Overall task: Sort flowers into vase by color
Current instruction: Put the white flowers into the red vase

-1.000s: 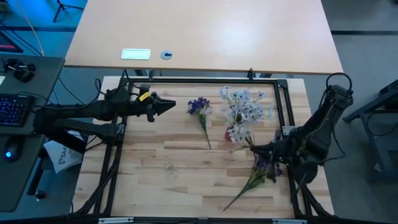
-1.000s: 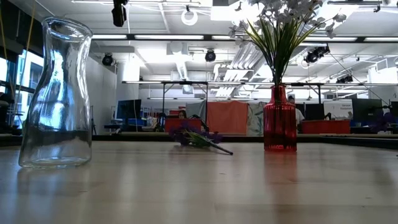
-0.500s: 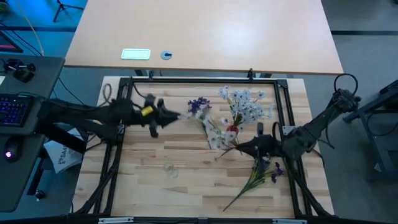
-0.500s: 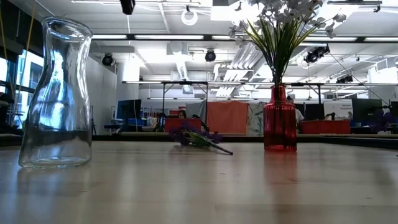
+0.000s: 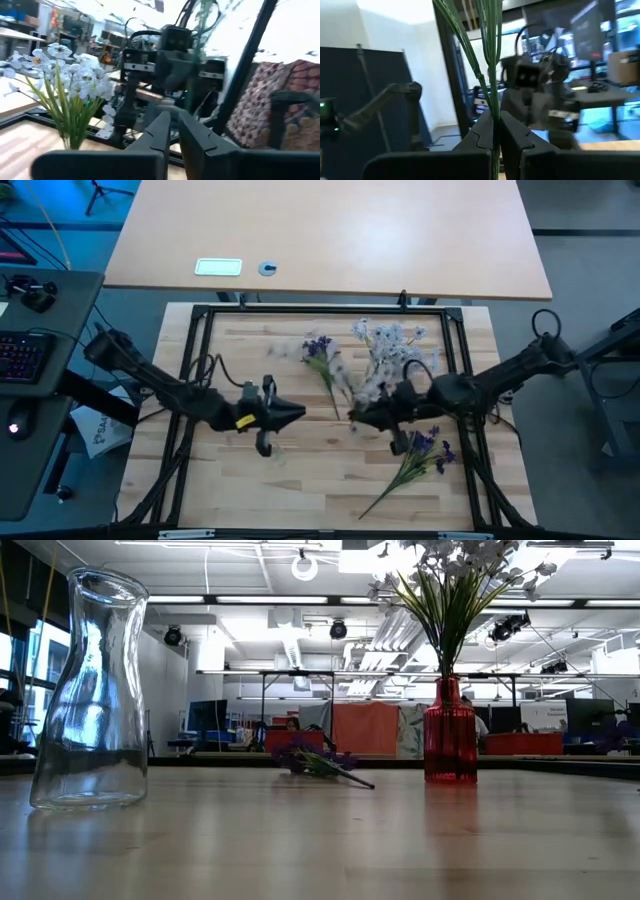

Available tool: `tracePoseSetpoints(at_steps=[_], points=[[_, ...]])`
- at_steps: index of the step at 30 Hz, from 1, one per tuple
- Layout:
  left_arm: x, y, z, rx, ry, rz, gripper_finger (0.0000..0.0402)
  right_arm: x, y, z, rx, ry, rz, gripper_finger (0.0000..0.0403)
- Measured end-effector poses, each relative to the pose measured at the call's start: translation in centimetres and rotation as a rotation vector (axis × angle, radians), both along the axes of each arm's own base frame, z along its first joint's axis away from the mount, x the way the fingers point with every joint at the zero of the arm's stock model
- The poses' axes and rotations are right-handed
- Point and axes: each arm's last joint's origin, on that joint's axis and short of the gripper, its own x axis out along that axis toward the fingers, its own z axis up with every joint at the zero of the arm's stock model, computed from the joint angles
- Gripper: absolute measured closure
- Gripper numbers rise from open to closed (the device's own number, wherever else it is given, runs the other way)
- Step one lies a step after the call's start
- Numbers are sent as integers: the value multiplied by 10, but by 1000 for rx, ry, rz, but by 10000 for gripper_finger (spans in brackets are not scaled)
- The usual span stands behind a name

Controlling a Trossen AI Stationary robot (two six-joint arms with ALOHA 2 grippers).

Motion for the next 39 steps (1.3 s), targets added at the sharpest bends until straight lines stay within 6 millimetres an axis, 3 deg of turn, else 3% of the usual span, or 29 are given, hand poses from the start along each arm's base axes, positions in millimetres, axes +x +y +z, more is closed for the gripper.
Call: tracePoseSetpoints(at_steps=[7, 12, 16, 25, 34, 37, 39], points=[[25, 10, 23, 80, 24, -21, 285, 26, 6, -13, 5, 55, 61, 403], [32, 16, 33, 105, 31, -89, 220, 32, 6, -14, -2, 60, 53, 403], [33, 18, 34, 117, 30, -136, 195, 36, 5, -18, -5, 73, 46, 403], [37, 20, 31, 111, 39, -222, 190, 50, -3, -34, 33, 134, 18, 403], [49, 18, 21, 108, 37, -215, 191, 53, -2, -39, 52, 180, 41, 403], [49, 18, 21, 107, 34, -213, 212, 53, -2, -39, 53, 180, 42, 403], [48, 18, 21, 107, 33, -212, 250, 53, -2, -39, 53, 181, 42, 403]])
